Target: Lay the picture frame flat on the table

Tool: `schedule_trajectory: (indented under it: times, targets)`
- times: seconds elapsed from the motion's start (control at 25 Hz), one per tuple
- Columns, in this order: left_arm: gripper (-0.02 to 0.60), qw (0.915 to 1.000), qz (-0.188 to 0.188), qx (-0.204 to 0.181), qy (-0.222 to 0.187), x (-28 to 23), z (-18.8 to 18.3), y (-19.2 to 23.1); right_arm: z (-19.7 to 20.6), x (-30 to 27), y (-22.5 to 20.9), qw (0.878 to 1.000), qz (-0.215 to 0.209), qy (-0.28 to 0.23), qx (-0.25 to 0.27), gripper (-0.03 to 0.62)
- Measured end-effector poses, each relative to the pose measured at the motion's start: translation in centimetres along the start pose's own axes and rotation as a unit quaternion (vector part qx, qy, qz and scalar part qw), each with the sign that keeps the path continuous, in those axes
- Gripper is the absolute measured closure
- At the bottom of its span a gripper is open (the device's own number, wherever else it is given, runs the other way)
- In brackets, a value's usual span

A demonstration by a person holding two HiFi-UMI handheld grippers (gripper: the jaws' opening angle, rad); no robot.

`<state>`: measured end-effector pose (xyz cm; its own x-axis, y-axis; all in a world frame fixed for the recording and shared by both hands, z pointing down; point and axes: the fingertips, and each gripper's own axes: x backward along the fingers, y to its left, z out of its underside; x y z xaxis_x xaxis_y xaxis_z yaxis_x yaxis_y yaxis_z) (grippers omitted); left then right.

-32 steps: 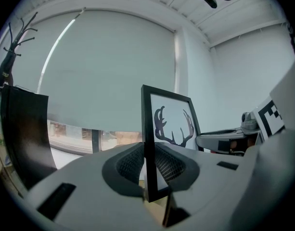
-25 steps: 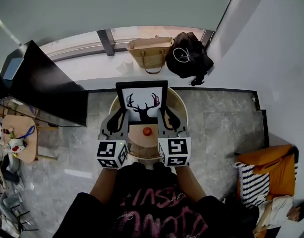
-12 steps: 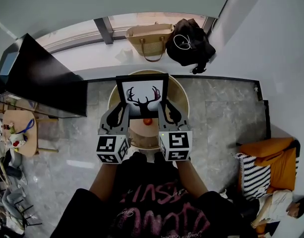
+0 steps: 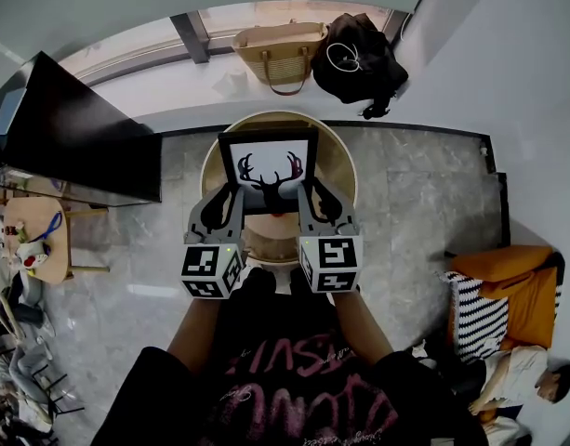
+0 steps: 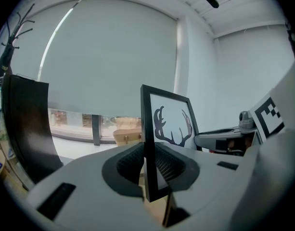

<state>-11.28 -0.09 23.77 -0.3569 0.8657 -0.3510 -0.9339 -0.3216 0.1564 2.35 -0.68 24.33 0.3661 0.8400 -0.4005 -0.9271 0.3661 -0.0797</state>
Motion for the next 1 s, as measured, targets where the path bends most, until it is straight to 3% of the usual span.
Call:
schedule_trajectory:
  times: [1.0]
  targets:
    - [0.511, 0.9986, 0.003, 0.018, 0.050, -0.9, 5.2, -0.5, 5.2, -0.5, -0.7, 0.999, -0.002, 0.050, -0.019, 0.511]
